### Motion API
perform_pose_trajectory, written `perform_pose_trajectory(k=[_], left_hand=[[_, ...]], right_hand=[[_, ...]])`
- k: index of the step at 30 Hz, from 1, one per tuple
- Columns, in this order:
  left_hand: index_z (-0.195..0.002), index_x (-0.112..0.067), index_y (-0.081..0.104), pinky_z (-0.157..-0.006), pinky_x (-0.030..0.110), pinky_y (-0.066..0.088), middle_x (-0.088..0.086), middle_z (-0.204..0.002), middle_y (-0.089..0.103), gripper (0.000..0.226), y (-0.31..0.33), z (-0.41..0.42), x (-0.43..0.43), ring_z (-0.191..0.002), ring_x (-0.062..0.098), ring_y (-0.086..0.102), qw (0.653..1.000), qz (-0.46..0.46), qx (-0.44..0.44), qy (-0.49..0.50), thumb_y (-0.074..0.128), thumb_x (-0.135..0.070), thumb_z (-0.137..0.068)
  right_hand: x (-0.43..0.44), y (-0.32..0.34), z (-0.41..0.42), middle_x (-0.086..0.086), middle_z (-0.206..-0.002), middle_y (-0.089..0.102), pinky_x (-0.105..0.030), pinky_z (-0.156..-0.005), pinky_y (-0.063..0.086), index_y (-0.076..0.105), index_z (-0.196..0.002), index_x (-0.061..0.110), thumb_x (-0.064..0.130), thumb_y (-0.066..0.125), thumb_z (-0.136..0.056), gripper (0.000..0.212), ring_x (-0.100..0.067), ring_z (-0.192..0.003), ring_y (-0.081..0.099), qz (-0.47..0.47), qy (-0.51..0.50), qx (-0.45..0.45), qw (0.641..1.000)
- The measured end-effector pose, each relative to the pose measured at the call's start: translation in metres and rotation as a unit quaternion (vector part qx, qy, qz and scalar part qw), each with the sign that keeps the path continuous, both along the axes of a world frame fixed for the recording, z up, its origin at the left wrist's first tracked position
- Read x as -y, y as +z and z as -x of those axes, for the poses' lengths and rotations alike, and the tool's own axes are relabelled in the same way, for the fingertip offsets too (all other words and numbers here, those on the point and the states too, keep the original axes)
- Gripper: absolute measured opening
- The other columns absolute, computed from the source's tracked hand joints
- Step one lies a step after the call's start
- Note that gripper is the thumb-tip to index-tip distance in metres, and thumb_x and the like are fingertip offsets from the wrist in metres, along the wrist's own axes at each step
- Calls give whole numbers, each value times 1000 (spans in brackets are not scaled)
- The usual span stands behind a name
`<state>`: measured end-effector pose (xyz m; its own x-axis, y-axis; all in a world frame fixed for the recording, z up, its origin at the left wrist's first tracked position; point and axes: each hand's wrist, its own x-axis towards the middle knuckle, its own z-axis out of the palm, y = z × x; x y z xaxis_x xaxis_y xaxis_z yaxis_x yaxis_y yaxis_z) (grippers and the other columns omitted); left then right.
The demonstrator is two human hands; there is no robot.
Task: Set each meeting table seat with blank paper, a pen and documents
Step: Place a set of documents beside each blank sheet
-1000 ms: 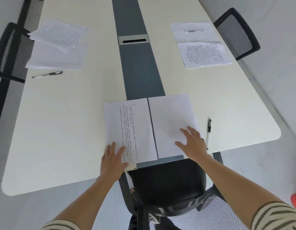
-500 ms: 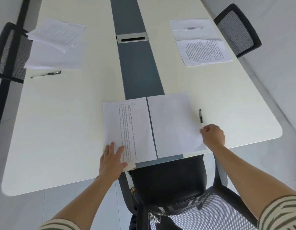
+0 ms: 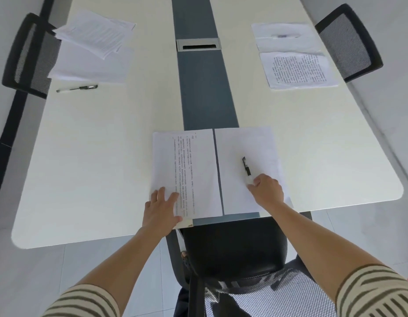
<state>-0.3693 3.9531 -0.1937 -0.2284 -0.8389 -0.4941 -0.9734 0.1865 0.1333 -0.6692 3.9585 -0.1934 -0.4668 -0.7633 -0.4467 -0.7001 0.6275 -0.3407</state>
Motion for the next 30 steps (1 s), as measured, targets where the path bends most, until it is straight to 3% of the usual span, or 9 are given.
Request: perform_pose_trajectory(k=[6,9,12,14,17,21,24,27,30], left_hand=[[-143,-26,38,-115,47,24,9,-159,17,60,25,-2,3,-146,30,15,999,-25,-13,16,48,-54,-92],[-135,-22,49,-112,40,31,4,-154,31,45,52,-4,-13,-141,23,31,988,35,-122,91,51,-43,-94],[-120,-22,60,-96,27,45,-3,-125,60,29,92,-12,-50,-115,16,57,919,10,-306,248,59,-31,-92],[-110,-25,65,-87,21,48,-8,-104,69,19,122,-27,-88,-100,9,64,875,-20,-379,300,61,-27,-91],[-102,-32,67,-79,12,49,-13,-94,73,15,152,-61,-158,-93,3,67,848,-27,-407,338,63,-25,-90],[-93,-32,73,-79,29,52,-3,-92,76,22,158,-111,-243,-84,11,71,784,-37,-423,452,69,-12,-86],[-85,-34,75,-73,28,53,2,-86,77,15,160,-141,-288,-79,16,72,740,-18,-436,512,75,-21,-77],[-89,-19,74,-70,29,53,5,-82,77,15,158,-176,-317,-79,22,72,697,13,-454,555,70,-6,-83],[-93,-17,71,-69,26,52,3,-84,77,19,159,-222,-334,-78,18,72,684,30,-461,565,65,-1,-86]], right_hand=[[-22,36,-1,5,-106,71,-32,-84,47,63,-117,21,35,57,-91,31,-20,-98,63,41,18,38,998],[-45,65,-13,6,-98,70,-27,-81,48,65,-112,21,32,60,-91,24,-14,-91,64,69,54,109,990],[-79,92,-32,7,-91,71,-23,-81,51,66,-103,27,27,64,-91,12,-10,-87,66,87,84,214,969],[-105,107,-46,8,-89,72,-21,-81,54,65,-97,33,26,65,-91,9,-8,-86,68,93,122,252,955],[-140,120,-72,12,-88,74,-18,-79,56,66,-96,37,27,66,-90,12,-1,-83,70,73,156,282,944],[-176,125,-119,22,-89,73,-20,-83,56,67,-98,39,30,68,-89,13,1,-86,69,30,208,297,932],[-191,133,-166,23,-91,73,-18,-85,54,68,-99,37,30,69,-88,13,2,-89,69,-1,249,317,915],[-196,144,-221,21,-92,74,-16,-82,54,68,-101,35,27,69,-88,15,4,-89,69,-19,286,328,900],[-197,151,-278,18,-92,75,-18,-80,55,69,-99,34,25,70,-87,15,1,-88,69,-18,303,328,895]])
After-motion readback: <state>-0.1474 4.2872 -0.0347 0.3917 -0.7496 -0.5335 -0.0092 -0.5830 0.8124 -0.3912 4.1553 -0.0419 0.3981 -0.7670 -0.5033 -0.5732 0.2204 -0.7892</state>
